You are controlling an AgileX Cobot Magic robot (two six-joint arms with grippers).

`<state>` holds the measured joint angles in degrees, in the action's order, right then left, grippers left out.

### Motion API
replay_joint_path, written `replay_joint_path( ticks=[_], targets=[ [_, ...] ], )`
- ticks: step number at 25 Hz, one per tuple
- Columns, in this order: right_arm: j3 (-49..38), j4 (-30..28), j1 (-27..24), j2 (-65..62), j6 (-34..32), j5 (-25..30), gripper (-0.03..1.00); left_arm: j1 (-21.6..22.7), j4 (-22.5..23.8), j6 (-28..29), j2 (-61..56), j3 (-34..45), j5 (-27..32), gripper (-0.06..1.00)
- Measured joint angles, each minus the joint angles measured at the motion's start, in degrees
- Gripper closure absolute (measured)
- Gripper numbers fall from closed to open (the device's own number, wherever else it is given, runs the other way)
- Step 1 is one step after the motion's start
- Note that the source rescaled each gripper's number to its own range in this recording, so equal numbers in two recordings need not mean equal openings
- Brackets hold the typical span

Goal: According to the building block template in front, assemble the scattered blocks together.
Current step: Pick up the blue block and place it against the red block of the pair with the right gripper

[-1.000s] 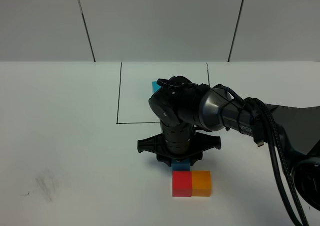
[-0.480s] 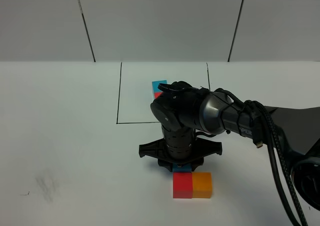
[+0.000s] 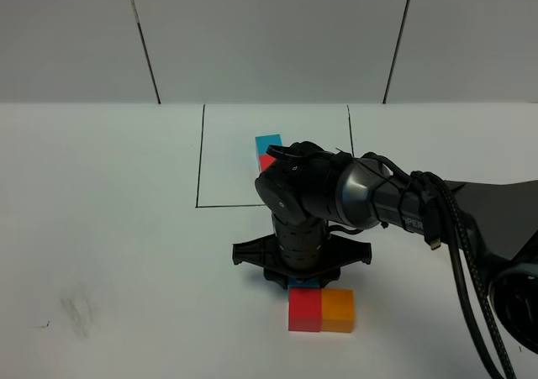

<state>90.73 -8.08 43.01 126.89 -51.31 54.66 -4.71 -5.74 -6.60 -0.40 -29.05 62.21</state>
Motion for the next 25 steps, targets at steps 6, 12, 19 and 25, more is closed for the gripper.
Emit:
replay_joint_path(
  ticks=[6,12,19,25],
  targets=[
    [0.0,0.2,0.0,0.1,0.1,-0.3,0.77,0.0,0.0,0.0,0.0,0.0,0.0,0.41],
    [0.0,-0.1,0.0,0.1,0.8,-0.5,0.77,0.0,0.0,0.0,0.0,0.0,0.0,0.41],
    [0.0,-0.8,0.1,0.1,0.8,-0.1,0.77,0.0,0.0,0.0,0.0,0.0,0.0,0.41],
    [0.0,-0.6,0.1,0.1,0.7,-0.4,0.77,0.0,0.0,0.0,0.0,0.0,0.0,0.41]
  ],
)
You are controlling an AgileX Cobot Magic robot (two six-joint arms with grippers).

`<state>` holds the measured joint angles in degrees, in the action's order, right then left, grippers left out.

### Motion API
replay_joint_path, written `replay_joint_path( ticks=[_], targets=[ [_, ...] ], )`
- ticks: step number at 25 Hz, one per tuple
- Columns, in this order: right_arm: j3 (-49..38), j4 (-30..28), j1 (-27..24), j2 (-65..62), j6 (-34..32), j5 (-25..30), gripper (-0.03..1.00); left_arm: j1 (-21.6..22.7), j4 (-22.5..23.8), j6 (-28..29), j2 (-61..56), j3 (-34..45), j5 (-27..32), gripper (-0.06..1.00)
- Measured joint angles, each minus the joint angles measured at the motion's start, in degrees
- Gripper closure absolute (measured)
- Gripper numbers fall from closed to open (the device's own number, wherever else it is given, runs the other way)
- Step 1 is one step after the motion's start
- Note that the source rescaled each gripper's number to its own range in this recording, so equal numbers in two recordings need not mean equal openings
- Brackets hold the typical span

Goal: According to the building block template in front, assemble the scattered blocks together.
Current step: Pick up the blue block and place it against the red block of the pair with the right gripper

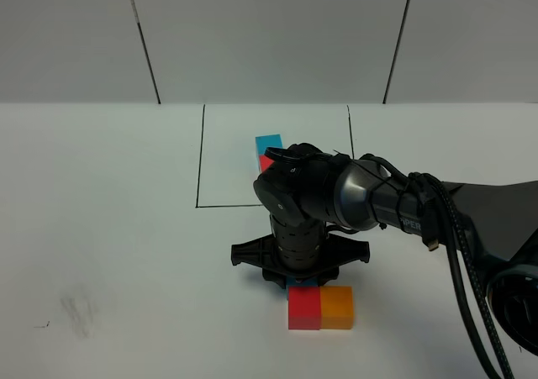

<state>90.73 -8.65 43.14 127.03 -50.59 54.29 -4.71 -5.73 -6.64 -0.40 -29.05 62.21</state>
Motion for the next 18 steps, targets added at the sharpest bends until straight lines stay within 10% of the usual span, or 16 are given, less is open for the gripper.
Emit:
replay_joint_path(
  ticks=[7,18],
  targets=[
    [0.0,-0.6,0.0,0.1,0.9,-0.7,0.72,0.0,0.0,0.0,0.0,0.0,0.0,0.41],
    [8.3,-1.7,0.0,0.0,9.0,4.9,0.08,0.0,0.0,0.0,0.0,0.0,0.0,0.41]
  ],
)
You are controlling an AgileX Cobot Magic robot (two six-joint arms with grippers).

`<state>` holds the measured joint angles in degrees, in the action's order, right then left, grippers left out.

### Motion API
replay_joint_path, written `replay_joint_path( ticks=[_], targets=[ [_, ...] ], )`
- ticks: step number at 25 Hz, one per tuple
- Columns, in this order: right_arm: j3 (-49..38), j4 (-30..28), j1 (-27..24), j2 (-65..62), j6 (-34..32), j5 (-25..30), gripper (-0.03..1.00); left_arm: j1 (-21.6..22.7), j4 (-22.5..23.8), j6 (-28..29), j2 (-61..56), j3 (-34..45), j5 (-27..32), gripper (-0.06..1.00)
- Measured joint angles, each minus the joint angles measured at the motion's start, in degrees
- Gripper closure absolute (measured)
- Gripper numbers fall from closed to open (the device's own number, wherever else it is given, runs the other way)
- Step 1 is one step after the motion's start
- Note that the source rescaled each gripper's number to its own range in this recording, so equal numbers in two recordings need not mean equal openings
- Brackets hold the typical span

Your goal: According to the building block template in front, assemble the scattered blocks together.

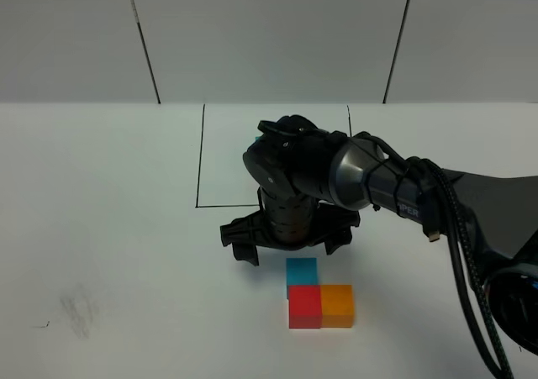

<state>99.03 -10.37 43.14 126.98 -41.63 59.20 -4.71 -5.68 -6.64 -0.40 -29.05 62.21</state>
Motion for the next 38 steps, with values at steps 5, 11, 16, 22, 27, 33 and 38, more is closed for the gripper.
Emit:
replay_joint_path(
  ticks=[5,11,16,22,27,33,38],
  targets=[
    [4.1,-7.1,-0.6,-6.3,3.5,8.2,-0.02,0.0,0.0,0.0,0.0,0.0,0.0,0.41],
    [0.8,-17.8,-8.1,-17.0,12.5,10.0,-0.03,0.0,0.0,0.0,0.0,0.0,0.0,0.41],
    [-1.9,-26.2,-18.2,-24.8,22.5,10.0,-0.03,0.0,0.1,0.0,0.0,0.0,0.0,0.41],
    [-6.7,-27.1,-33.5,-35.3,32.2,10.1,-0.03,0.0,0.1,-0.1,0.0,0.0,0.0,0.41],
    [-12.5,-25.3,-44.5,-46.8,37.0,10.2,0.01,0.0,0.1,-0.1,0.0,0.0,0.0,0.41],
    [-21.5,-24.6,-48.7,-66.2,39.0,10.4,0.15,0.0,0.1,-0.1,0.0,0.0,0.0,0.41],
    [-29.0,-21.0,-48.7,-85.9,38.7,10.4,0.22,0.0,0.1,-0.1,0.0,0.0,0.0,0.41]
  ],
)
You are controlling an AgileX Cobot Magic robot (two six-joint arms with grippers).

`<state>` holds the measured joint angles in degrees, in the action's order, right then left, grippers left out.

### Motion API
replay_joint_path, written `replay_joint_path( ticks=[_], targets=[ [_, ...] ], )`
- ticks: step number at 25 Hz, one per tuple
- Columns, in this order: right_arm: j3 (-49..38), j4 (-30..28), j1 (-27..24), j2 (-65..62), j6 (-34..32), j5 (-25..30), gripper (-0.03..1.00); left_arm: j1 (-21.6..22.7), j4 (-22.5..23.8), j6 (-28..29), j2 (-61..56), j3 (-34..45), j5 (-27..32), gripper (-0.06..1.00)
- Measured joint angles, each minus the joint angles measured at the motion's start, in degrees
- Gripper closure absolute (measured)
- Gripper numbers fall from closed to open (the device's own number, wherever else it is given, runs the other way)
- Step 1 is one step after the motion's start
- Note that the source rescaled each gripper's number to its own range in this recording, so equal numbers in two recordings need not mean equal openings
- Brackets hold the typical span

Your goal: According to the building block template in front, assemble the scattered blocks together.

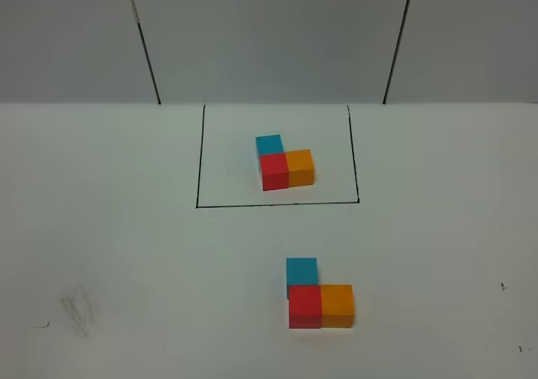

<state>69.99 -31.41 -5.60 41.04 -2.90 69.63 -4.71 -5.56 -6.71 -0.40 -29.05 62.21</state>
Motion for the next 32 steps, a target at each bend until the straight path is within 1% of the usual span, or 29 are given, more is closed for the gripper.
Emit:
replay_joint_path(
  ticks=[3,7,11,14,17,22,24,27,32],
  targets=[
    [-6.0,4.0,0.0,-10.1,-0.5,0.2,0.22,0.0,0.0,0.0,0.0,0.0,0.0,0.41],
    [-14.6,7.8,0.0,-20.3,0.4,0.4,0.21,0.0,0.0,0.0,0.0,0.0,0.0,0.41],
    [-22.9,16.1,0.0,-27.4,1.6,0.5,0.17,0.0,0.0,0.0,0.0,0.0,0.0,0.41],
    [-28.5,22.3,0.0,-31.6,1.8,-0.4,0.14,0.0,0.0,0.1,0.0,0.0,0.0,0.41],
    [-32.7,26.2,0.0,-34.9,2.0,-1.4,0.14,0.0,0.0,0.1,0.0,0.0,0.0,0.41],
    [-38.0,29.5,0.0,-40.1,3.5,-3.9,0.14,0.0,0.0,0.1,0.0,0.0,0.0,0.41],
    [-39.7,30.9,0.0,-41.2,4.1,-4.2,0.14,0.0,0.0,0.1,0.0,0.0,0.0,0.41],
    [-39.9,32.4,0.0,-41.5,6.1,-4.9,0.14,0.0,0.0,0.1,0.0,0.0,0.0,0.41],
    [-39.9,33.1,0.0,-41.5,8.4,-4.9,0.15,0.0,0.0,0.1,0.0,0.0,0.0,0.41]
  ],
)
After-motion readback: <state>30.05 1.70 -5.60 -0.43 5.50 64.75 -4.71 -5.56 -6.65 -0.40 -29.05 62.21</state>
